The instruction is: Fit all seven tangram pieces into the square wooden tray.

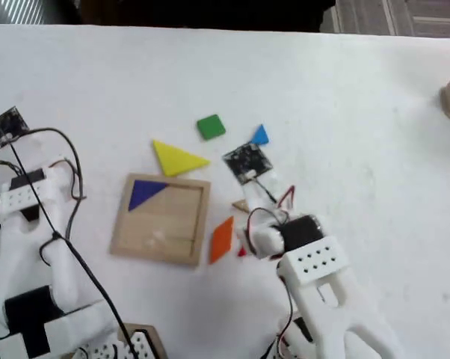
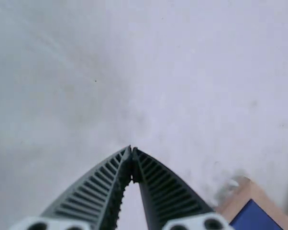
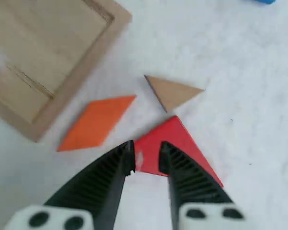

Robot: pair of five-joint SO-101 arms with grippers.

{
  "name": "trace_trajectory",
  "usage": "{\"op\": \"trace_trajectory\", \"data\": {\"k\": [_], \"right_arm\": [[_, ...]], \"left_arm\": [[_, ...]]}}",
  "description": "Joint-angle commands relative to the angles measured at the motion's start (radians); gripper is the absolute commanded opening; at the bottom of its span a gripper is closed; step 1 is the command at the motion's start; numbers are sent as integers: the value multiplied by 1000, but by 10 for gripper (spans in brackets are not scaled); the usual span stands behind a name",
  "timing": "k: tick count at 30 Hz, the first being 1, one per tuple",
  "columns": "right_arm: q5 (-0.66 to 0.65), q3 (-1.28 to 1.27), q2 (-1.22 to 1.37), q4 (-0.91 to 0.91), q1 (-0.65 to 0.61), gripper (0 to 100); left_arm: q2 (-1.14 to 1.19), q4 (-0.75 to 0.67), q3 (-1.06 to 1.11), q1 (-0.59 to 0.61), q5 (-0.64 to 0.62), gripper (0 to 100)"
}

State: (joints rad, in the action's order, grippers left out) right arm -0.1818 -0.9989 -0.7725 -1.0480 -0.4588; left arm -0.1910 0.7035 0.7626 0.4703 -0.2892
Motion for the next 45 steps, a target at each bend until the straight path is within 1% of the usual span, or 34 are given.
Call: {"op": "trace_trajectory", "data": {"k": [1,4,7,9,14,19,23,27,29,31,34,35,36,38,45], "right_arm": [[172,38,-7,84,-97,240],[278,-5,50,189,-166,263],[290,-20,179,272,-226,264],[290,-2,283,309,-243,264],[290,89,487,315,-243,262],[290,169,604,265,-243,262],[292,204,638,226,-243,262],[290,207,644,225,-245,261],[290,206,644,225,-245,244],[290,206,644,225,-245,179],[288,206,645,225,-245,46],[273,207,645,225,-245,18],[238,207,645,225,-245,15],[187,206,645,225,-243,42],[170,207,644,211,-243,108]], "left_arm": [[33,-23,-86,15,-9,27],[65,-23,-109,15,-9,27],[96,-23,-130,15,-9,27],[111,-23,-143,15,-9,27],[119,-23,-146,15,-9,27],[119,-23,-146,15,-8,27],[120,-23,-146,15,-8,27],[120,-23,-146,15,-8,27],[122,-23,-146,15,-8,27],[122,-23,-146,15,-8,27],[122,-23,-146,15,-8,27],[122,-23,-146,15,-8,27],[122,-23,-144,15,-8,27],[122,-23,-144,15,-8,27],[122,-23,-143,13,-6,27]]}}
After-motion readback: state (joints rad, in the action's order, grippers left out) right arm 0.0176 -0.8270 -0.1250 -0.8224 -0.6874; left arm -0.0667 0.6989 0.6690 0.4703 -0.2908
